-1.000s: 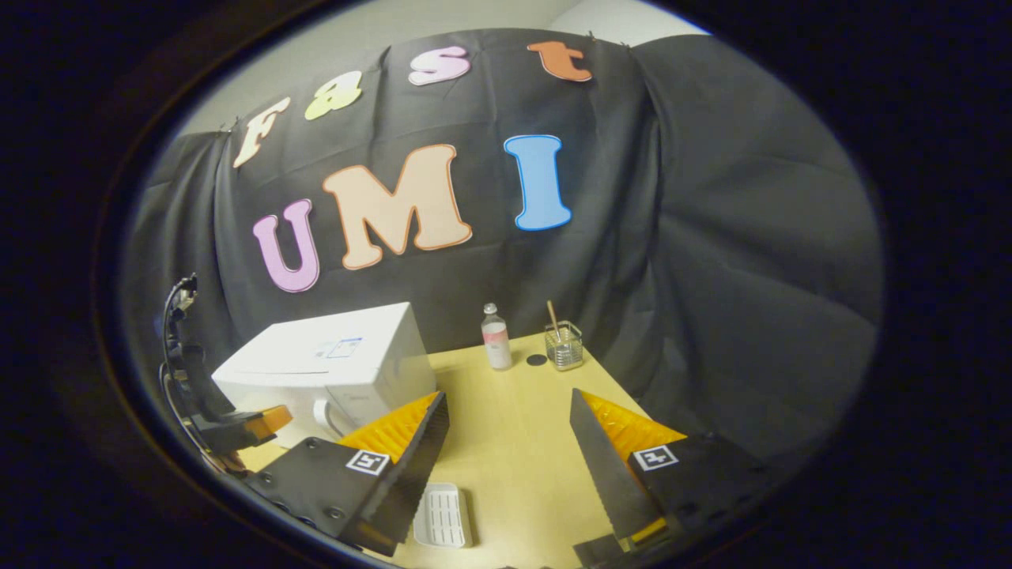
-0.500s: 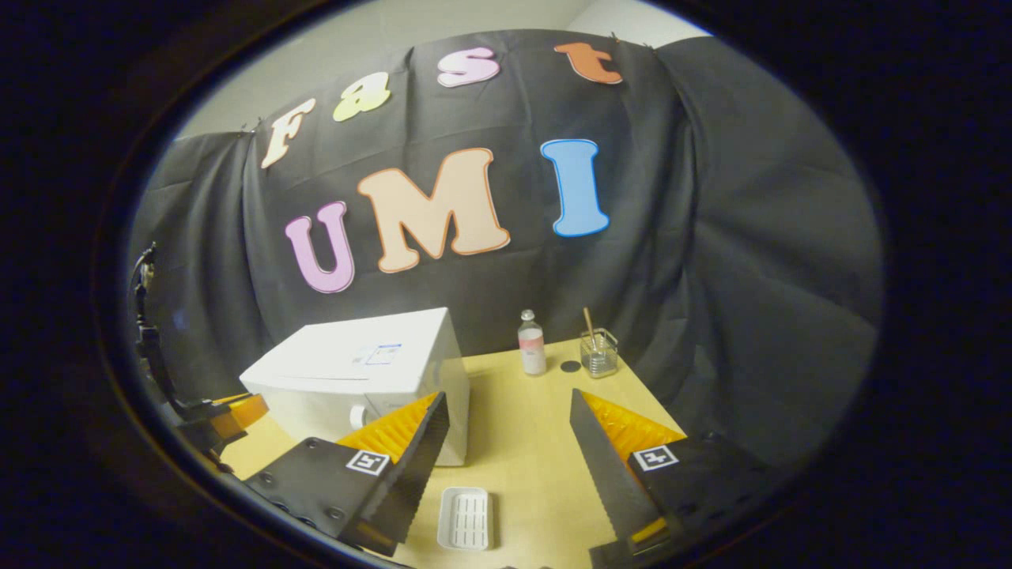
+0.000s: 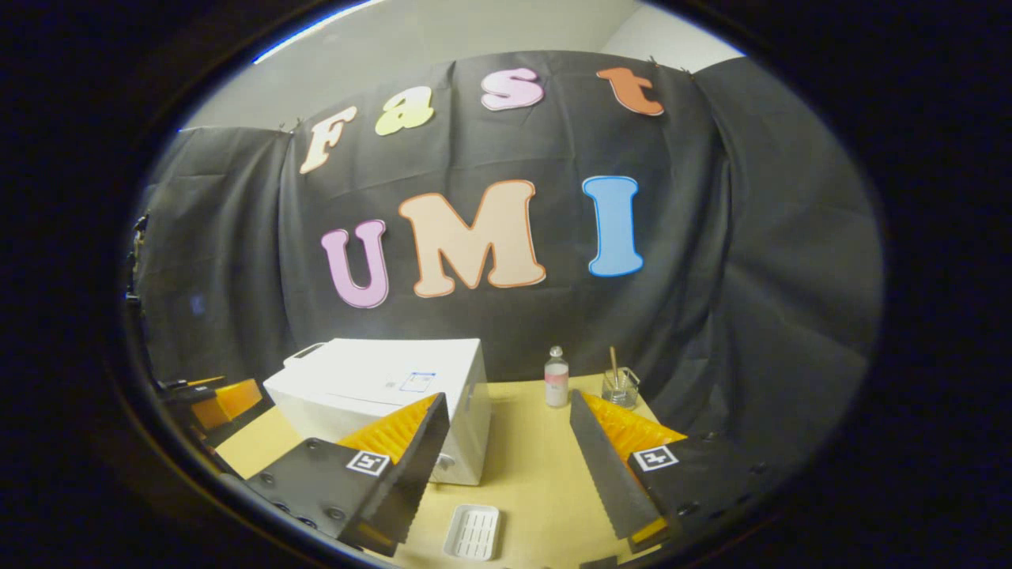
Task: Open the microwave oven with the left hand, put the food in, and close the microwave oven.
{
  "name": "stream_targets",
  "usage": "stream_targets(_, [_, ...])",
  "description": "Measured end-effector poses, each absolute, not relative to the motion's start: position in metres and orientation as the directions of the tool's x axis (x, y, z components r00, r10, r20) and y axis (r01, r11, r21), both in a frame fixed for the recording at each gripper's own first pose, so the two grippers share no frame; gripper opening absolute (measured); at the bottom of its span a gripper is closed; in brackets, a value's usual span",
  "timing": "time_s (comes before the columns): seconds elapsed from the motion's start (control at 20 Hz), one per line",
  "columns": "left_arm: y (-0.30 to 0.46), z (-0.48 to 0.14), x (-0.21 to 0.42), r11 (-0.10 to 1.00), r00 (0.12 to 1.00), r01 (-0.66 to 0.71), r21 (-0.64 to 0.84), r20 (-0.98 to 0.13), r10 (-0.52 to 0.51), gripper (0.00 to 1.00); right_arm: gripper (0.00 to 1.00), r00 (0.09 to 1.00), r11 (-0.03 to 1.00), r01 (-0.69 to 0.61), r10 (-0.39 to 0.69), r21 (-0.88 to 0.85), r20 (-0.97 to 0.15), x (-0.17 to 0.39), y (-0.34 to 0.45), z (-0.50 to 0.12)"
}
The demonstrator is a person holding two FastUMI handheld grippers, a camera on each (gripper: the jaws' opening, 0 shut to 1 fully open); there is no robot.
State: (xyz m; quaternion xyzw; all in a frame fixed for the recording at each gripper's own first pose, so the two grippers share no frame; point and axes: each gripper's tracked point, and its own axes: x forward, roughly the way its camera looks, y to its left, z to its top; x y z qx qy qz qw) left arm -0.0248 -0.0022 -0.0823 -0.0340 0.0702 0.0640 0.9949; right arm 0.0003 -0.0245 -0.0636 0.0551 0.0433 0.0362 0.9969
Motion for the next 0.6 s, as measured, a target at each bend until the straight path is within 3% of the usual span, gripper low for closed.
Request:
stream_targets(0.3, [0.007, -0.071, -0.022, 0.983, 0.980, -0.169, -0.070, -0.123, 0.159, 0.96, 0.95, 0.996, 0.993, -0.075, 0.079, 0.089, -0.051, -0.005, -0.022, -0.045])
stream_targets(0.35, [0.008, -0.072, -0.020, 0.982, 0.979, -0.174, -0.069, -0.124, 0.165, 0.96, 0.89, 0.996, 0.994, -0.073, 0.078, 0.086, -0.049, -0.006, -0.023, -0.044])
stream_targets(0.6, [-0.003, -0.073, -0.013, 0.988, 0.981, -0.147, -0.036, -0.132, 0.141, 0.96, 0.89, 0.998, 0.996, -0.049, 0.052, 0.071, -0.037, -0.011, -0.035, -0.037])
